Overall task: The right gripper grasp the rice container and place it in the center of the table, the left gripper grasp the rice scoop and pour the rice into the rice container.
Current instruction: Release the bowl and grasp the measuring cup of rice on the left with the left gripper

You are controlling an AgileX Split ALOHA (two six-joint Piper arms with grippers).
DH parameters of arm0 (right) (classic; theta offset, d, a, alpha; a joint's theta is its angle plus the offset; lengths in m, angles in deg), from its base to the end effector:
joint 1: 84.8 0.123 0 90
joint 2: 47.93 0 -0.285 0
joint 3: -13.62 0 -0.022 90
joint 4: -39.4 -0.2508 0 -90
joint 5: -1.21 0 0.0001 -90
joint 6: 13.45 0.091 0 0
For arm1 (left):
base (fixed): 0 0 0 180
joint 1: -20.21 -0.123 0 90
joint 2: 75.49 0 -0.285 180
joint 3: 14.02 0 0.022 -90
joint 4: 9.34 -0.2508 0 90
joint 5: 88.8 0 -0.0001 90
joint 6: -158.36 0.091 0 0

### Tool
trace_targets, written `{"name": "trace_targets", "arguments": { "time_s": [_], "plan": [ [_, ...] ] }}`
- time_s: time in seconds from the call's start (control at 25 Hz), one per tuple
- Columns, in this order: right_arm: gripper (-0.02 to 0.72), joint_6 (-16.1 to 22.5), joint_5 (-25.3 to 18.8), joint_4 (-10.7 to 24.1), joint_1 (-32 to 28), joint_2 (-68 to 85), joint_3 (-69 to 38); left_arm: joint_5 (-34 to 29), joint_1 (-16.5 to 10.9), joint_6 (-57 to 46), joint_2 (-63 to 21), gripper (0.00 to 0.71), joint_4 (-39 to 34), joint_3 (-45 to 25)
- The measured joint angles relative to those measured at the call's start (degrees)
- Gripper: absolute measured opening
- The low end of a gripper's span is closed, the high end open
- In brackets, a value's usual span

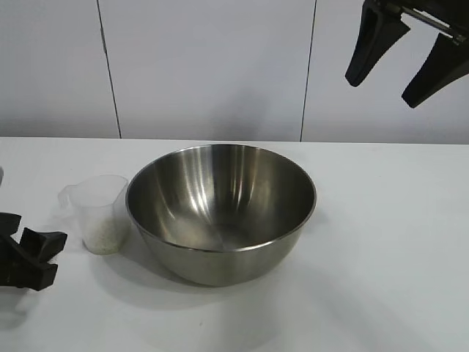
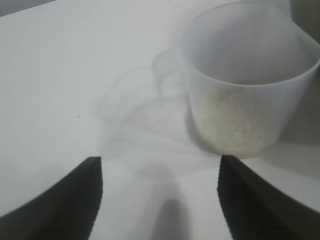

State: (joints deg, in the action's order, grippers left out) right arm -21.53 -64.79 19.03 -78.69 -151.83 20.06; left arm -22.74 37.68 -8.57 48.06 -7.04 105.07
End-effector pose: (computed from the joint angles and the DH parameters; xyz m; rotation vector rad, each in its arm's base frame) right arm 0.3414 0.0657 0.3068 -0.2096 2.8025 0.4834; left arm 0.2298 -0.0688 0.0654 0.5061 2.0035 -0.0194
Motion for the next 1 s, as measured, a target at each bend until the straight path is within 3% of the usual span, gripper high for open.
{"name": "trace_targets", "arguments": {
  "time_s": [0.24,0.4,0.72,1.0],
  "plan": [
    [0.515,-0.1,0.0,0.0,0.0,0.0,0.0,-0.1,-0.2,0.7,2.3,0.477,2.1,3.2],
    [0.515,-0.1,0.1,0.1,0.0,0.0,0.0,0.0,-3.1,0.3,2.3,0.477,1.3,4.4],
    [0.515,-0.1,0.7,0.1,0.0,0.0,0.0,0.0,-10.5,-8.5,2.4,0.477,-13.2,6.0],
    [0.515,-0.1,1.0,0.1,0.0,0.0,0.0,0.1,-12.5,-13.1,5.5,0.477,-20.3,8.2]
  ]
}}
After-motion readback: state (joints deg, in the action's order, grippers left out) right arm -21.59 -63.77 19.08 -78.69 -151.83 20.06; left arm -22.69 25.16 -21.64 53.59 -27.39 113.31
